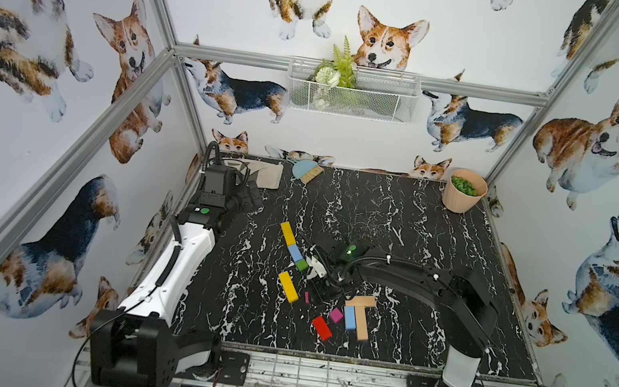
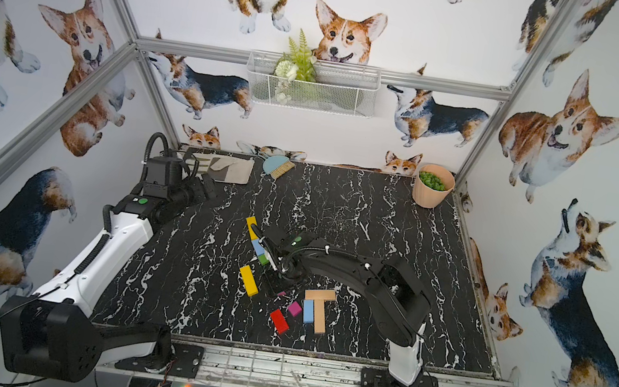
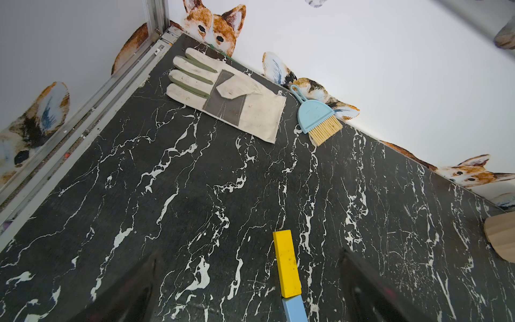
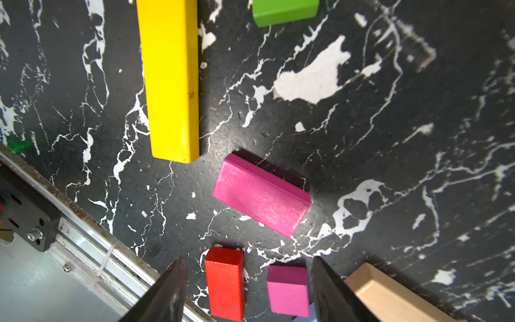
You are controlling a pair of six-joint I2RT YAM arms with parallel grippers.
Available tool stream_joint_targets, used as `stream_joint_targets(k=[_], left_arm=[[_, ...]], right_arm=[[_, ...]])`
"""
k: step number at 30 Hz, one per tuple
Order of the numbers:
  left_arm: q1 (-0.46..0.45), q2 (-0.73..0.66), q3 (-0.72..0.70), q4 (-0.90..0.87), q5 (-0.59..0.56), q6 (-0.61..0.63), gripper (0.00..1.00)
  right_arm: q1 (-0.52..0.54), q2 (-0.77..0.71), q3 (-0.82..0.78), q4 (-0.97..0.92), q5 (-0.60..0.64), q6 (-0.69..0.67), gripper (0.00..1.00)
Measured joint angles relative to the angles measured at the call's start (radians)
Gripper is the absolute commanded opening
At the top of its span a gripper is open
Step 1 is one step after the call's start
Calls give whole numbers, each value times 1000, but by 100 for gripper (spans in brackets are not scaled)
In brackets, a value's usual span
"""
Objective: Assemble the letter v with building blocks
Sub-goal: Pick up the building block from the center of the board.
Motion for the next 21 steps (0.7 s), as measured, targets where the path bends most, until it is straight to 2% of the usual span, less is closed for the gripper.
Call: stream_joint_targets(k=[21], left_arm=[[0, -6, 0, 0, 0, 0, 100]], right_arm=[[12, 17, 44, -21, -60, 51, 71]])
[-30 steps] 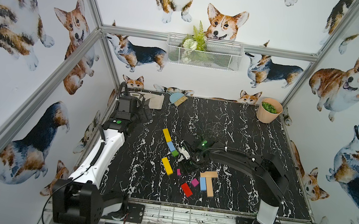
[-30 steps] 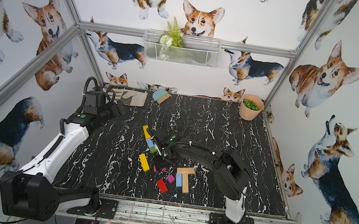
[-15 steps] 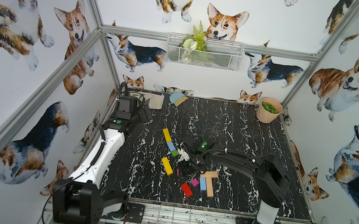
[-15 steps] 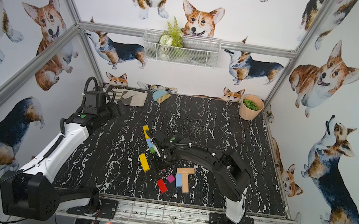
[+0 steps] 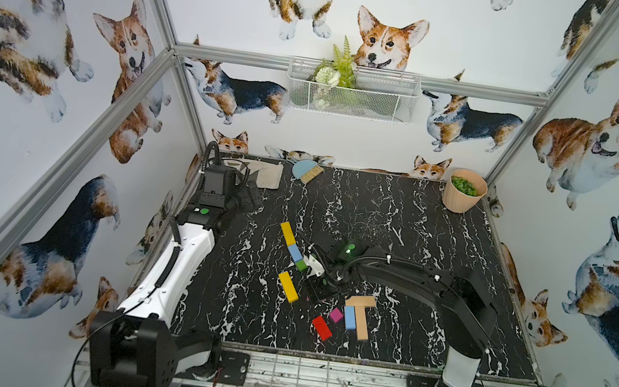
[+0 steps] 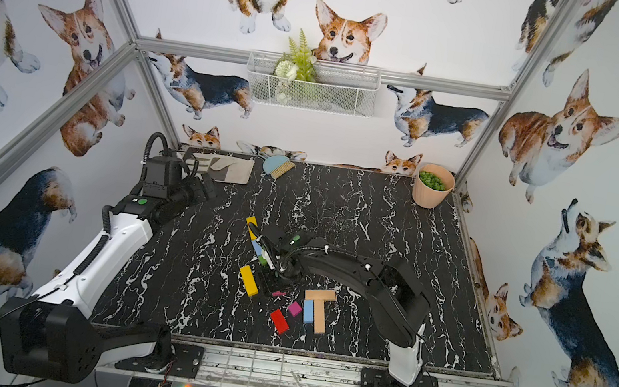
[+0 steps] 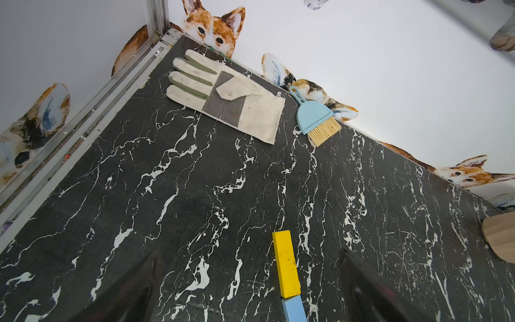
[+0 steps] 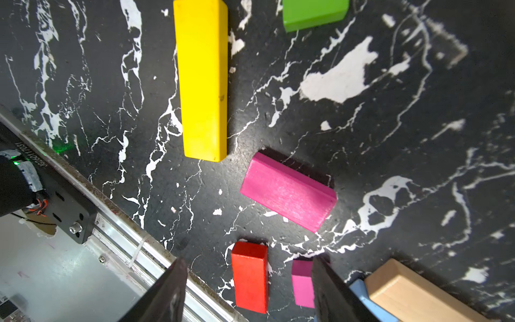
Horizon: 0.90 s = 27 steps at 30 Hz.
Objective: Assemble the letter v with building blocks
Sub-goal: Pick up the building block from the center of the board.
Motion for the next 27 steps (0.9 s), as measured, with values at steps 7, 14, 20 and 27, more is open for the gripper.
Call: stream_joint_targets(k=[7, 14, 20, 27], left_arm=[[0, 0, 0, 0, 0, 0, 100], [0, 2, 0, 0, 0, 0, 100], [0, 1, 0, -3, -3, 1, 100], [0, 0, 0, -4, -8, 1, 100]], right_arm=[[1, 45, 21, -37, -30, 5, 71], [-2, 95, 40, -60, -67, 19, 72], [-23, 119, 41, -66, -103, 21, 71], [-29, 143, 62, -75, -117, 22, 71]])
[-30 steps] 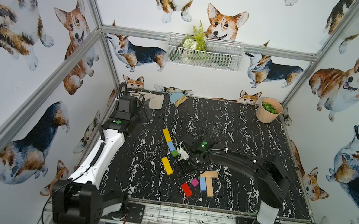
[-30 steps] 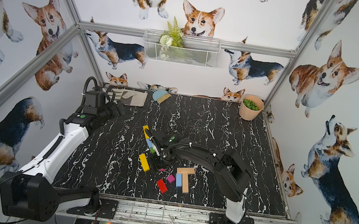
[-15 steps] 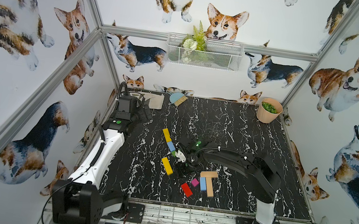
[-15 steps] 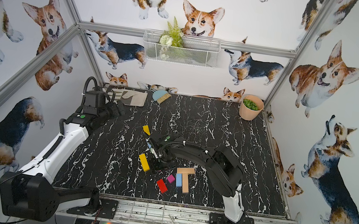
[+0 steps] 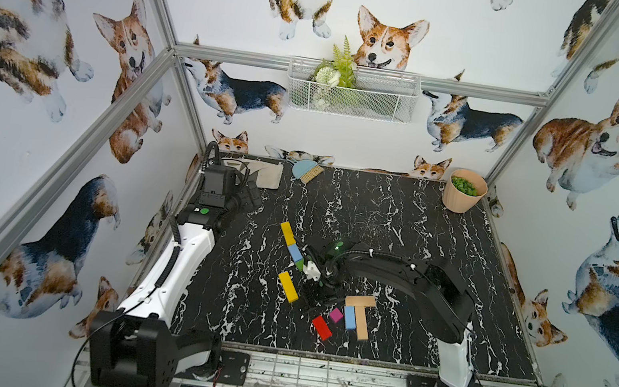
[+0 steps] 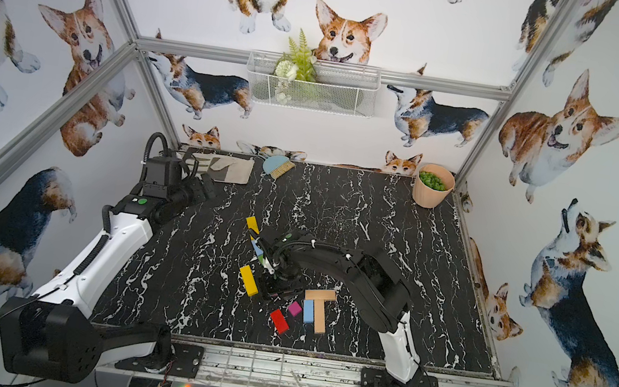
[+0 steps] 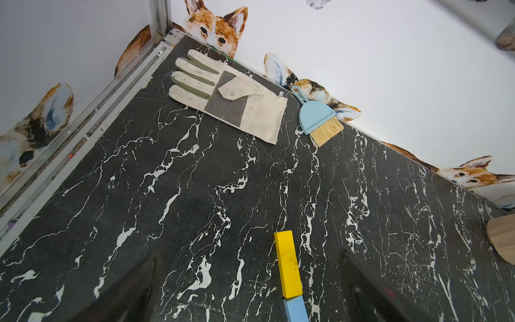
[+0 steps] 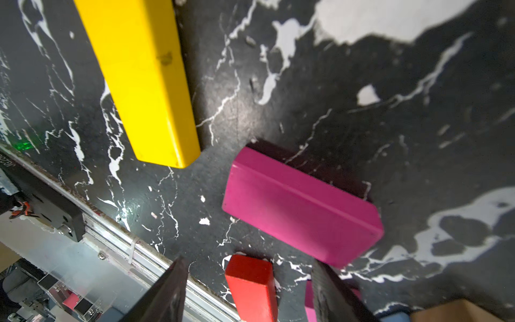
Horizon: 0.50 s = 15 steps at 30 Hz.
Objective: Assemble the letter v with building blocks
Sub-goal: Pick up the building block from the center of the board.
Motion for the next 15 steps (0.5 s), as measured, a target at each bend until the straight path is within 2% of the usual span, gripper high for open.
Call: stream_joint_targets(k=[15], left_arm=[[0, 1, 0, -7, -4, 7, 100]], right_arm=[[-35, 62, 76, -23, 2, -3, 70]])
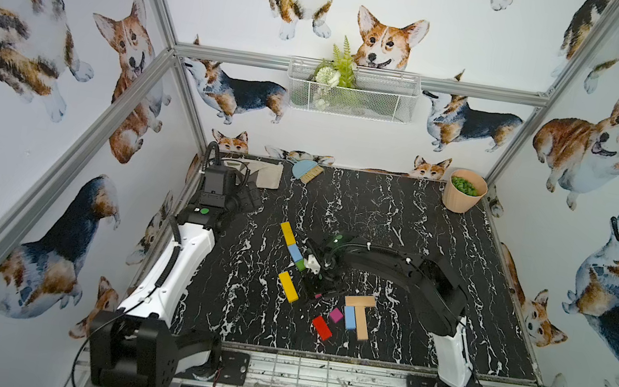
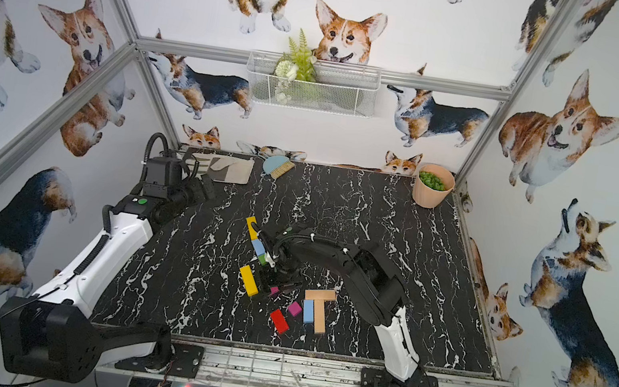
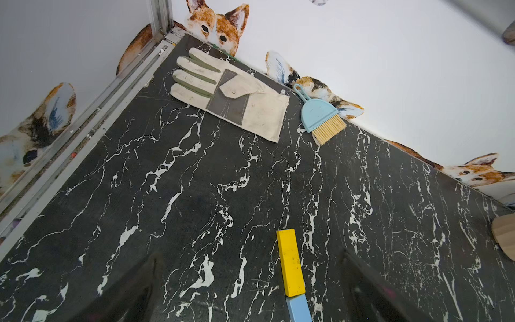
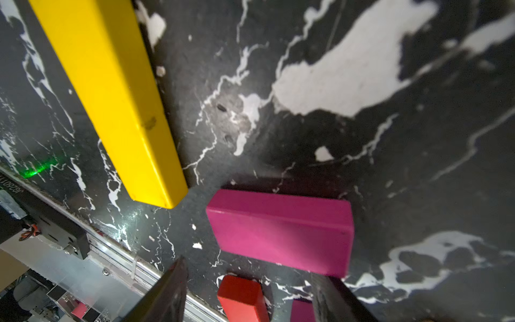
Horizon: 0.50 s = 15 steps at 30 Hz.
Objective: Assemble the letter v with building blocks
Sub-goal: Pick up the building block from the center of the board.
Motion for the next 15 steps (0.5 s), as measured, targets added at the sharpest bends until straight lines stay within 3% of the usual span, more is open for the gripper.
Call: stream_joint_targets(k=[15], left_arm=[[0, -3, 1, -4, -5, 3, 100]], right_arm=[[-23, 50, 86, -20, 27, -13, 70]])
